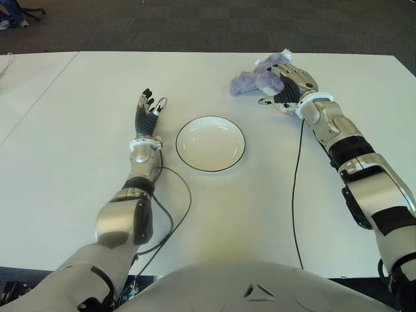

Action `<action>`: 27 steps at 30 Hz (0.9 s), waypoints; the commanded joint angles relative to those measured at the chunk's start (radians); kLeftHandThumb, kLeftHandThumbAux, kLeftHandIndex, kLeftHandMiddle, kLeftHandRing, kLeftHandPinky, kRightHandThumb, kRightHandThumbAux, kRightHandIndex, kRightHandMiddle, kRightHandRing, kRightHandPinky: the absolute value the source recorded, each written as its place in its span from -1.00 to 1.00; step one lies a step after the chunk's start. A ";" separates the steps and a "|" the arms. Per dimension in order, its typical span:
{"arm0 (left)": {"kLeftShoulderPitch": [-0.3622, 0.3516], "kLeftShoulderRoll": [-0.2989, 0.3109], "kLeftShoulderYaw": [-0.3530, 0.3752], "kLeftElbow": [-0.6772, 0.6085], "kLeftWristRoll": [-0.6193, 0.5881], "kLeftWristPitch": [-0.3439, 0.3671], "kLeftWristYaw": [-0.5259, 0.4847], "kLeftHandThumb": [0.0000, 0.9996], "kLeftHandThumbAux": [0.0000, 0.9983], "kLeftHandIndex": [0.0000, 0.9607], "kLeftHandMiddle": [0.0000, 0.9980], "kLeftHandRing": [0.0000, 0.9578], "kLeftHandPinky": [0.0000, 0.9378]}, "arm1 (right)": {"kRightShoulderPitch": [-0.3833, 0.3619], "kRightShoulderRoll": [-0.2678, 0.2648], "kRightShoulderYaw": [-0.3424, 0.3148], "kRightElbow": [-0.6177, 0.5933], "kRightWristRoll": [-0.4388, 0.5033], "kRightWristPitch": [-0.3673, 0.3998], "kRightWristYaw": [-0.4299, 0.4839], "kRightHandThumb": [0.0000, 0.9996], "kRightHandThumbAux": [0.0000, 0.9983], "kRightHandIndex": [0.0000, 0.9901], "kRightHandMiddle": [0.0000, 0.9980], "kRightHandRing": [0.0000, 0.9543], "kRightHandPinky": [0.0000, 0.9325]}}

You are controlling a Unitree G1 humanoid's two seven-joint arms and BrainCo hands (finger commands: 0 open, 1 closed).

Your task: Put the doll into the plate.

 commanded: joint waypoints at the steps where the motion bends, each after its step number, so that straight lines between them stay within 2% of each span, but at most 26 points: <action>1: 0.213 -0.068 -0.014 0.144 0.015 0.136 0.016 -1.00 0.04 -0.97 -0.84 -0.84 -0.86 | 0.359 -0.093 -0.100 -0.732 -0.136 0.190 0.103 -0.56 -0.10 -0.91 -1.00 -1.00 -1.00; 9: 0.212 -0.067 -0.021 0.144 0.020 0.138 0.025 -1.00 0.08 -0.98 -0.84 -0.83 -0.84 | 0.390 -0.083 -0.112 -0.775 -0.228 0.233 0.074 -0.51 -0.15 -0.86 -1.00 -1.00 -0.95; 16: 0.210 -0.067 -0.020 0.144 0.015 0.141 0.022 -1.00 0.07 -0.97 -0.83 -0.82 -0.83 | 0.399 -0.067 -0.122 -0.794 -0.256 0.248 0.070 -0.43 -0.17 -0.80 -1.00 -1.00 -0.92; 27: 0.209 -0.066 -0.019 0.144 0.013 0.145 0.022 -1.00 0.05 -0.96 -0.83 -0.82 -0.84 | 0.393 -0.047 -0.148 -0.770 -0.234 0.228 0.055 -0.37 -0.15 -0.75 -1.00 -1.00 -0.93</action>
